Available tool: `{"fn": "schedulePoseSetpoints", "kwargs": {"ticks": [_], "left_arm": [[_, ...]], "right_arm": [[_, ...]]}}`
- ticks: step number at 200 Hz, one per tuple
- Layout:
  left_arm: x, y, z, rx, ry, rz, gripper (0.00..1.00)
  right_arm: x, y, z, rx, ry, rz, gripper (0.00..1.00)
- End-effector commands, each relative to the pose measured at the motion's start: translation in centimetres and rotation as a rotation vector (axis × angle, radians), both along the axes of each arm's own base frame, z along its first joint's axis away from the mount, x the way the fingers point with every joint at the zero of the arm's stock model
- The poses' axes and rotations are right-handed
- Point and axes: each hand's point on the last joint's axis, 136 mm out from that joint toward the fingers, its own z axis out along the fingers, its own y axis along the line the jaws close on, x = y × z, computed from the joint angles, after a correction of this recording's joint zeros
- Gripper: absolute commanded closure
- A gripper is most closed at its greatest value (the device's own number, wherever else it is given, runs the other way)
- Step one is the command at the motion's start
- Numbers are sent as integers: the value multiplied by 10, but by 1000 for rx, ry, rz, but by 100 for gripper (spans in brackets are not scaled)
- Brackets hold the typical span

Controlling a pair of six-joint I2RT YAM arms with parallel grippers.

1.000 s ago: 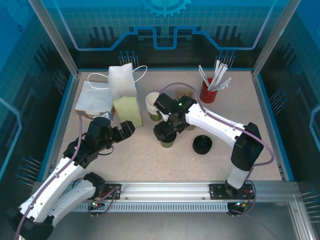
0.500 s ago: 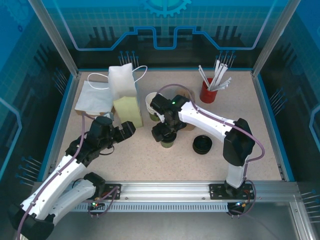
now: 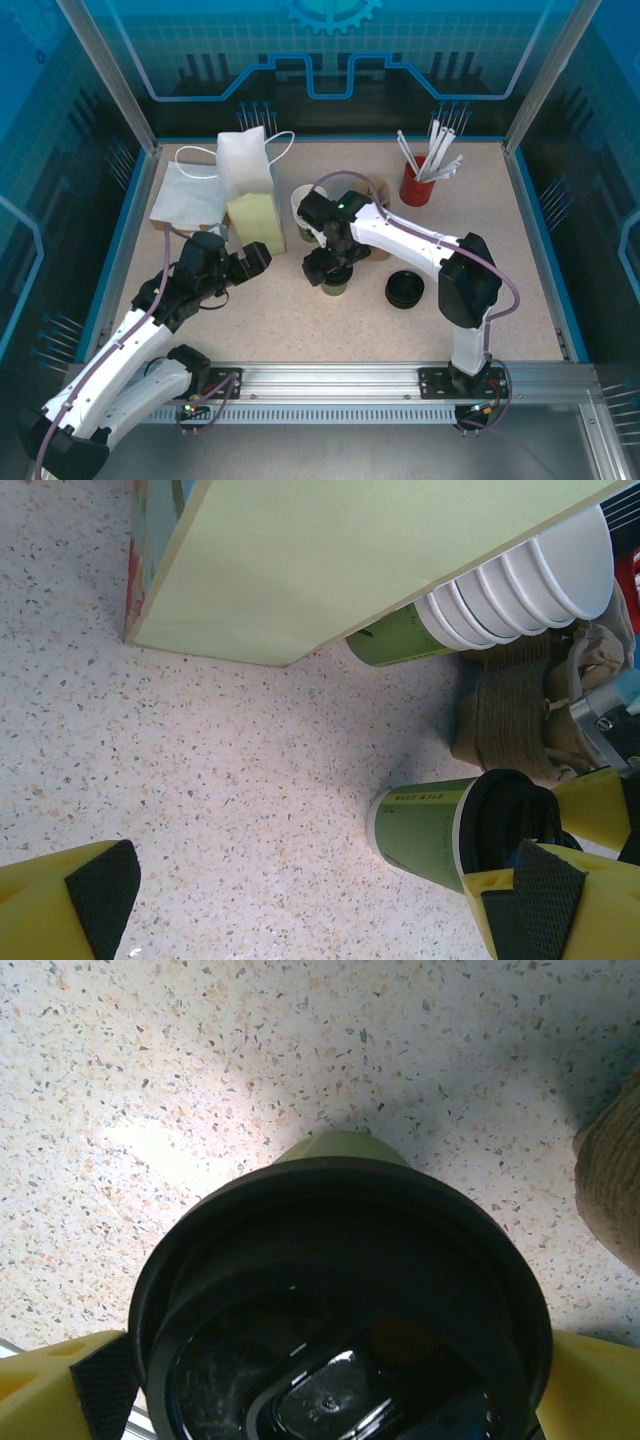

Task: Pack the takeout coffee

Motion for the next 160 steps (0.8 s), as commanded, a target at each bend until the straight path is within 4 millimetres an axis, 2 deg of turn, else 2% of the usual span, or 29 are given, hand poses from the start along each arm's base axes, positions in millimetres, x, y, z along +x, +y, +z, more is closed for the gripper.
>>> {"fn": "schedulePoseSetpoints", "kwargs": {"ticks": [1, 82, 128, 160], "left_arm": [[0, 0, 0, -6, 3, -2, 1], [-2, 2, -2, 0, 10, -1, 1], [-3, 3, -2, -1, 9, 2, 1], [-4, 4, -1, 6, 7, 2, 1]], "right_arm": [[-6, 4, -1, -23, 12, 36, 0], [-10, 4, -12, -47, 37, 50, 1], [-11, 0, 0, -28, 7, 37, 9], [-17, -8, 12, -16, -5, 16, 9]]}}
